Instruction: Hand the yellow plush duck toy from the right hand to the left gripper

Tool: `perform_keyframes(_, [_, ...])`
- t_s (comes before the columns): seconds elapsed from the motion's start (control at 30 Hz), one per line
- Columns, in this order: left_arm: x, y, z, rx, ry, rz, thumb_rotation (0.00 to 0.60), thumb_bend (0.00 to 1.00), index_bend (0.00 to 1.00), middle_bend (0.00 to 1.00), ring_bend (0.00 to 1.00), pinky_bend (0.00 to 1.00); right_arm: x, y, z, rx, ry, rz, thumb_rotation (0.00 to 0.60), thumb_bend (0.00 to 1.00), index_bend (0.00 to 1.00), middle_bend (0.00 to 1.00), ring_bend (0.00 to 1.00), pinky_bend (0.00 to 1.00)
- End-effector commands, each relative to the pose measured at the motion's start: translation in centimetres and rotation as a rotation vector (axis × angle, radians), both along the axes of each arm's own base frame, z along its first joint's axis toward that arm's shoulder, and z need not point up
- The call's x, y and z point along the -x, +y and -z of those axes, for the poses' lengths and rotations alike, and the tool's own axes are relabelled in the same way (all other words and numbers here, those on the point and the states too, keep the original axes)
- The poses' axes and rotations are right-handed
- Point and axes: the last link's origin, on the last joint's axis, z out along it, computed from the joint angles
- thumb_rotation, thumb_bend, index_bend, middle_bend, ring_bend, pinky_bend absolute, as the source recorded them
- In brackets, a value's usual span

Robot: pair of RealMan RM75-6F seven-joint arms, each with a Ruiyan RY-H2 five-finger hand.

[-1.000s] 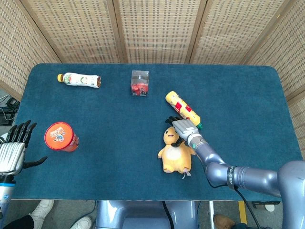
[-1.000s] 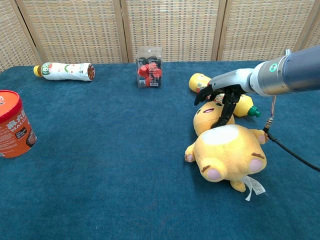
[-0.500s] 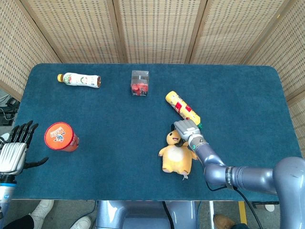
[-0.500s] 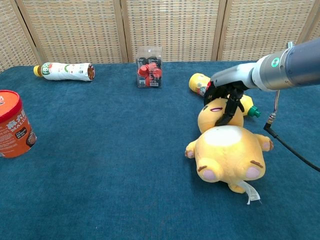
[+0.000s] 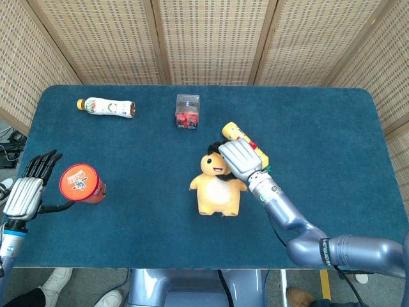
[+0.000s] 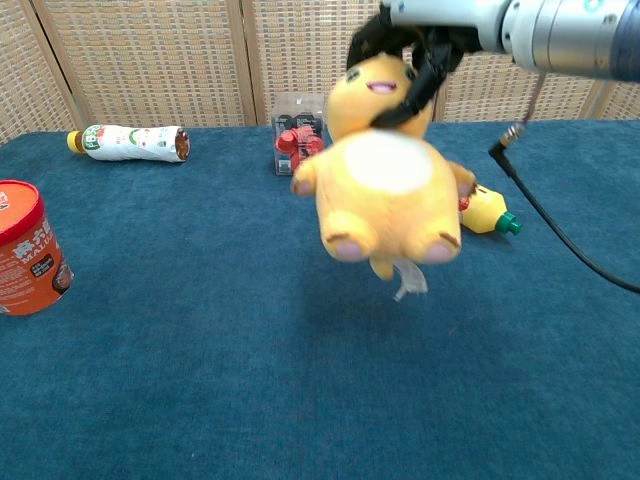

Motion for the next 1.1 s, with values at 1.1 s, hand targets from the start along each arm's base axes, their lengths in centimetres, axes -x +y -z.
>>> perform_keyframes(1.1, [-18.4,12.3,9.7,0.712,-0.660,0.018,0.514,0.00,0.00,0.00,0.00,0.05,-6.2,-1.1,0.3,0.343,-0.058,-0.324,0.600,0.62,0.66,0.64,0.66,0.64])
